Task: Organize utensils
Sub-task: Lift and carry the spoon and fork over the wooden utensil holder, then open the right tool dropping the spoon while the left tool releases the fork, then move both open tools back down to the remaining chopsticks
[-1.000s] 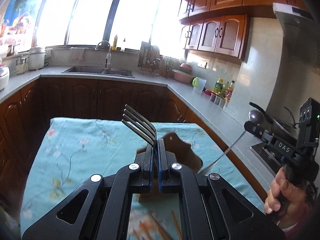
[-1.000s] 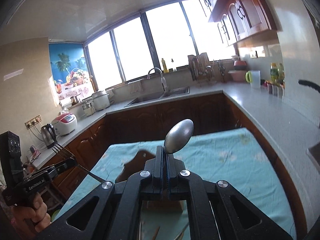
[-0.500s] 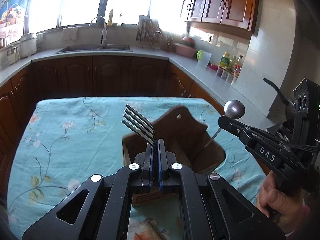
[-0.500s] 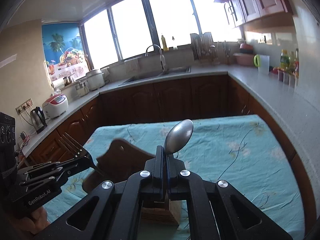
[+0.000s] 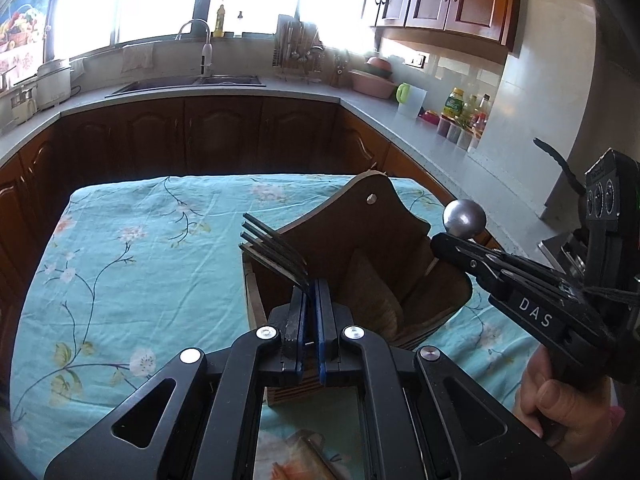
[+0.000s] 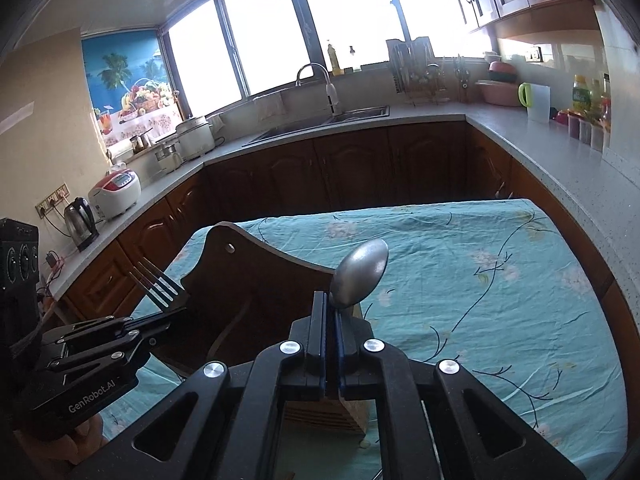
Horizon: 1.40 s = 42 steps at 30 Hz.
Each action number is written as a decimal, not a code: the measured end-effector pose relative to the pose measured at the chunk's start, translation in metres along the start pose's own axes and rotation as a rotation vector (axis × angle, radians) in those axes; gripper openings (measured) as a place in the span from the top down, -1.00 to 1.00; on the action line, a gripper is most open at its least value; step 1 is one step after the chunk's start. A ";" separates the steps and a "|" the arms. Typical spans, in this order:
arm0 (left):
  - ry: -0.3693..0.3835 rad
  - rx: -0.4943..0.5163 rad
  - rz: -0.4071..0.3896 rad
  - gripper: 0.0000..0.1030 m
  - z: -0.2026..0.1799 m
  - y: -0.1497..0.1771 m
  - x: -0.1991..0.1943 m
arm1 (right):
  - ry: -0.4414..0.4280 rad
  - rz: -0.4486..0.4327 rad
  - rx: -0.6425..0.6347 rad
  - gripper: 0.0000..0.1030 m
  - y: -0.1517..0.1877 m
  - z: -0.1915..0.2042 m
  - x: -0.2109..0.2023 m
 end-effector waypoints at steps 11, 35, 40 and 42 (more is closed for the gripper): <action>-0.010 -0.015 -0.038 0.22 0.002 -0.008 -0.028 | 0.010 -0.026 0.048 0.29 -0.008 -0.008 -0.017; -0.101 -0.225 -0.075 -0.38 0.039 0.122 -0.129 | 0.033 -0.073 0.248 -0.76 0.082 -0.056 -0.118; -0.109 -0.260 -0.042 -0.38 0.044 0.154 -0.132 | 0.050 -0.042 0.249 -0.76 0.112 -0.056 -0.130; -0.112 -0.264 -0.026 -0.38 0.044 0.163 -0.131 | 0.058 -0.035 0.245 -0.76 0.123 -0.055 -0.134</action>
Point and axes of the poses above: each gripper's, at about its wrist camera, not at the fingertips, and x roughly the way its jaws point, z to its left, y to its underside, the point moved 6 cm from there along x, roughly the way its jaws point, and after that the axes turned 10 degrees about y, right-handed, at the moved point
